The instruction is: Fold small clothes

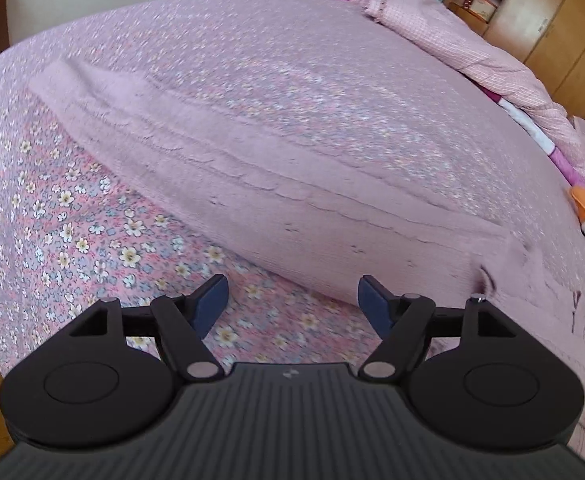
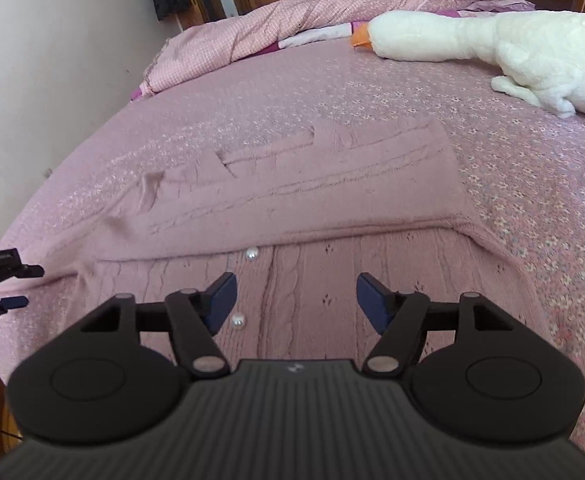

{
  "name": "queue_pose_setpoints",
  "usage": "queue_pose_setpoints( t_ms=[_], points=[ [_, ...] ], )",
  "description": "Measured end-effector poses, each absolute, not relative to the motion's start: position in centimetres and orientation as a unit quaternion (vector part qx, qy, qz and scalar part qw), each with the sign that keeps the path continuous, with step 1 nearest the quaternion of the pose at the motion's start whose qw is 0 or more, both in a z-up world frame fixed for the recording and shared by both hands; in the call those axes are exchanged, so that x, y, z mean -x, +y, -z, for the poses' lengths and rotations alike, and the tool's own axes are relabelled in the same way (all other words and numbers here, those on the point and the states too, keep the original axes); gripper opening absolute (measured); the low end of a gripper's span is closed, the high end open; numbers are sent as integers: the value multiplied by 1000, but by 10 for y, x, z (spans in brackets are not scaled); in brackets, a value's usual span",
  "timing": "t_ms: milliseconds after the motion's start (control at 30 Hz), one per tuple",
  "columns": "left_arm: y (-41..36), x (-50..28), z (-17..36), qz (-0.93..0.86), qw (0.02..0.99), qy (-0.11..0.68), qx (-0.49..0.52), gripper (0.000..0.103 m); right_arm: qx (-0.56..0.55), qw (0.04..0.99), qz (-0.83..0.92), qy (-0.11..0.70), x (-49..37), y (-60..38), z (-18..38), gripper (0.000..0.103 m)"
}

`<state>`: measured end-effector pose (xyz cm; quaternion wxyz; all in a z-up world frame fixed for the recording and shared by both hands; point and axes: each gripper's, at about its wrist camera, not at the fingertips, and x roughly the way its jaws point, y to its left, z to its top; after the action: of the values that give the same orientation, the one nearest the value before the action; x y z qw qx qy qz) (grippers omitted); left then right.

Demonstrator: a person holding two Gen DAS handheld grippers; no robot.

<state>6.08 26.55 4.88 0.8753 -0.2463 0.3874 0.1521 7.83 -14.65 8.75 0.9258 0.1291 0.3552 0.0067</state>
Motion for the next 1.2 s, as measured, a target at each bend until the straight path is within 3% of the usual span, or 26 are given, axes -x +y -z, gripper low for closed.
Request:
queue_pose_setpoints(
  t_ms=[1200],
  points=[
    [320, -131, -29, -188, 886, 331, 264, 81, -153, 905, 41, 395, -74, -159, -54, 68]
  ],
)
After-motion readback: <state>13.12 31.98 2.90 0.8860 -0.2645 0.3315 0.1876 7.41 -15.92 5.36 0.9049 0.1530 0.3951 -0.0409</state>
